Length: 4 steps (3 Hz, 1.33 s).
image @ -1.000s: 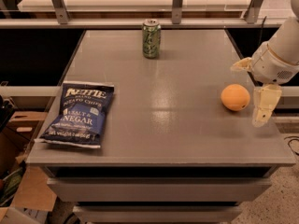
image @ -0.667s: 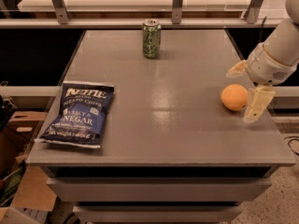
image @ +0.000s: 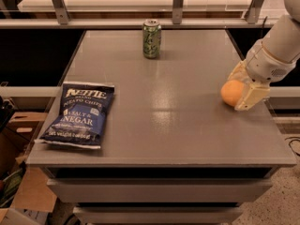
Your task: Move orange near blue chip bag
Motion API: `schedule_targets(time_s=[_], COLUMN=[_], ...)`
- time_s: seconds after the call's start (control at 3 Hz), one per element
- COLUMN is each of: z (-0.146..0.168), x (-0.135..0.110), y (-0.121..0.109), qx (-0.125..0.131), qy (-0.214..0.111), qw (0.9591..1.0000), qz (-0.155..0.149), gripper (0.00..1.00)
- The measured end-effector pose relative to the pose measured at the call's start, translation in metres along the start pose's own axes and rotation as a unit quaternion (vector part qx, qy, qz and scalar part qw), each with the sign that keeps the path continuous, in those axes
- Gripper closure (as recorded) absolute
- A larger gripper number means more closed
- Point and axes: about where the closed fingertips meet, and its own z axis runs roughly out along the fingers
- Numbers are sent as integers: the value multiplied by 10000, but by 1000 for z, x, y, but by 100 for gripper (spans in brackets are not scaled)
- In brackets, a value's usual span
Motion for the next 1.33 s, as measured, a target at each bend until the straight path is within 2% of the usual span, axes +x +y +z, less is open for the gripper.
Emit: schedule_targets(time_s=[0.33, 0.67, 1.0, 1.33], z=[-13, -27, -27, -24], x=[-1, -16, -16, -38], y=[-3, -6, -6, -9], qx=[116, 195, 195, 173], qy=[14, -170, -171, -267], qw=[9999, 9996, 9996, 9987], qz=[16, -102, -104, -404], gripper=[87, 100, 100, 100])
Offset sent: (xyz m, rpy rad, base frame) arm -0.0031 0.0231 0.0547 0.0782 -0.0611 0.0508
